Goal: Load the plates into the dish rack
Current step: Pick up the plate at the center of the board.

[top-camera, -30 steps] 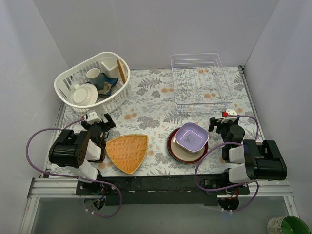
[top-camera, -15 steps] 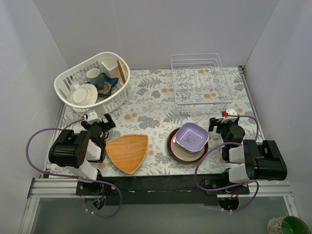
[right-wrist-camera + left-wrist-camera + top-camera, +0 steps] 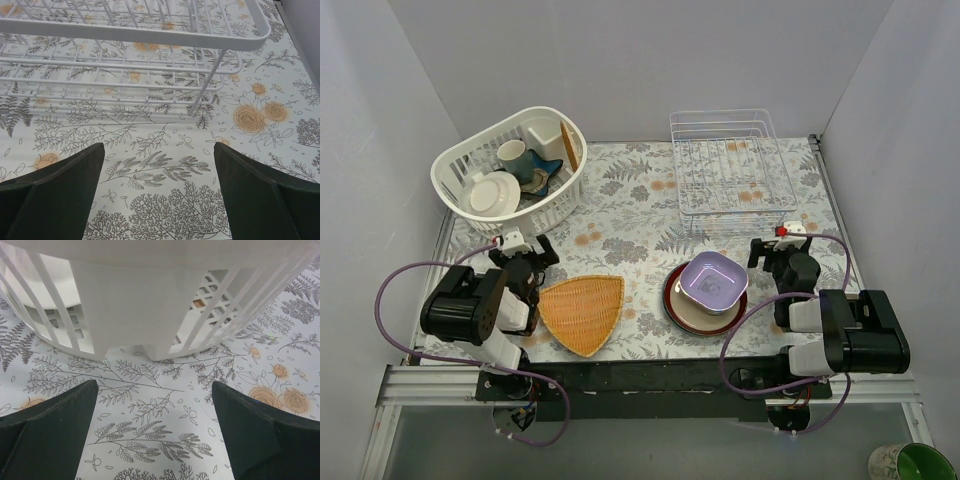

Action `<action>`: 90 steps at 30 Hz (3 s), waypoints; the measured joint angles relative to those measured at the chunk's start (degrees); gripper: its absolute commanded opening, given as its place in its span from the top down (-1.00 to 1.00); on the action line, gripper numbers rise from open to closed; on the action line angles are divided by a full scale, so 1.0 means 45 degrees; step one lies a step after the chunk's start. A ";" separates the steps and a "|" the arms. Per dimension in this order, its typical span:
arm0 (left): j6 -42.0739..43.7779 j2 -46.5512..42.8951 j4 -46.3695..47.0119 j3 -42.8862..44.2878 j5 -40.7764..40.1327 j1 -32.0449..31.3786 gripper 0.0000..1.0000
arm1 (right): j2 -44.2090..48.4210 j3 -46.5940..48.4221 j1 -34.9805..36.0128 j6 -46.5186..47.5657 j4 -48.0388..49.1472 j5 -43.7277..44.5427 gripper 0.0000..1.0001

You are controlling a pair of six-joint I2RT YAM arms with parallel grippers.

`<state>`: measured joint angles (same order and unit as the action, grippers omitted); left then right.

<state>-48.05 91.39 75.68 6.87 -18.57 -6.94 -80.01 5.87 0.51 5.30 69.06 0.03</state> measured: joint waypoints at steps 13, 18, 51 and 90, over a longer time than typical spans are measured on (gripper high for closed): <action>0.0204 -0.0083 -0.0024 -0.0185 -0.0233 -0.0175 -0.96 | 0.3240 0.2229 0.1821 0.0189 -0.4255 0.1860 -0.97; 0.0340 -0.2055 -0.1729 0.0471 -0.0068 -0.0175 -0.96 | 0.3356 0.4478 0.2424 -0.0141 -0.6688 0.1807 -0.97; -0.3526 -0.8412 -1.7962 0.8835 0.2909 -0.0563 -0.96 | 0.3259 0.8466 0.3949 -0.3575 -1.4348 0.2006 -0.97; -0.5498 -0.4906 -2.0084 1.0059 0.3327 -0.7834 -0.96 | 0.4095 1.0355 0.5425 -0.6193 -2.2401 0.3667 -0.85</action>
<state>-72.79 69.32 -14.70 52.14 -3.60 -42.19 -61.58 52.47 24.93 -22.57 -31.75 16.53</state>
